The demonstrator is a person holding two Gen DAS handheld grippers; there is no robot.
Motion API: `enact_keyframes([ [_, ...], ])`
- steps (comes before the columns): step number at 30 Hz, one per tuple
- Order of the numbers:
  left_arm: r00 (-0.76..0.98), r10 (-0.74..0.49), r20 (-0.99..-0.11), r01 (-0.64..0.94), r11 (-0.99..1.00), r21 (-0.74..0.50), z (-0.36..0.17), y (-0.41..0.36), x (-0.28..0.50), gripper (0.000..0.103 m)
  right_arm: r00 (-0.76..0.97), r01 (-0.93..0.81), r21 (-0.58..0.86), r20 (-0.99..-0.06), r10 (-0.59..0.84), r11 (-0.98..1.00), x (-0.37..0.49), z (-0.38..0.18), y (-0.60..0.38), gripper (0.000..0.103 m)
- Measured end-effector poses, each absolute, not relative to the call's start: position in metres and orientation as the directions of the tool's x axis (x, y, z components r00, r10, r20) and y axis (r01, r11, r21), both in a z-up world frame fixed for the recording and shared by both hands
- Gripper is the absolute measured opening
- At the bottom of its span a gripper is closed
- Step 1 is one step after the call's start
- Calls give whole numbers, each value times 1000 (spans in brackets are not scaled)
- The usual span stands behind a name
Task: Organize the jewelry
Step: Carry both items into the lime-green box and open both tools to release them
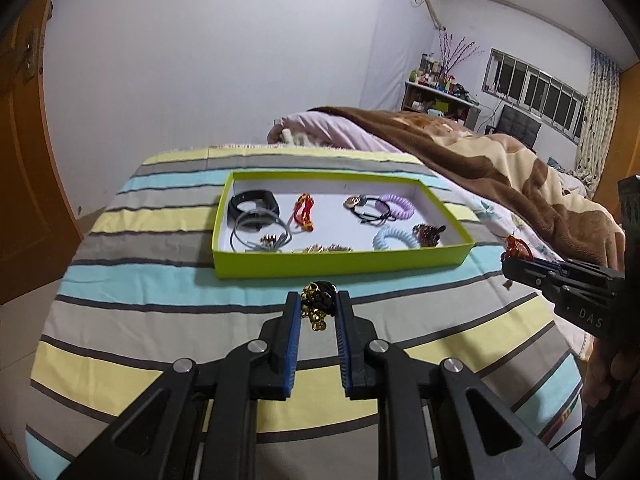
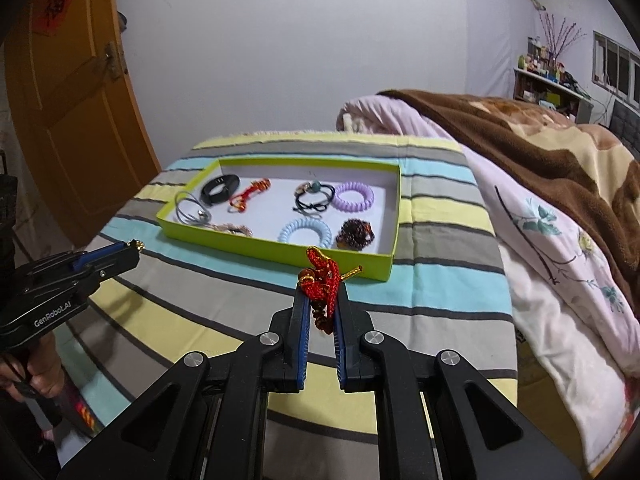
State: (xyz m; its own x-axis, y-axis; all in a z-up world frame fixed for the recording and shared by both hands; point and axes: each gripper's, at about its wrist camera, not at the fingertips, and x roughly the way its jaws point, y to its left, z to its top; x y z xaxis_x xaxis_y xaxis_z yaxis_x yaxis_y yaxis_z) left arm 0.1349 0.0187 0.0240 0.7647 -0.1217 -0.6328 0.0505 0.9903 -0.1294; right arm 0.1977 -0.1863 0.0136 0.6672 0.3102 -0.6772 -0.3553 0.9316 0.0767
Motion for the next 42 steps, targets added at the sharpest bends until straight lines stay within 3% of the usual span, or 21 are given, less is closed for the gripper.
enact_keyframes([
  [27,808,-122,-576,95,992,-78,51,-8,203,18,684,-372,42,-663,304,927,267,19,-173,11],
  [42,725,-127,-677,106,992,-72,6,-11,271,18,633,-331,3,-740,225,944,333,-27,-173,11],
])
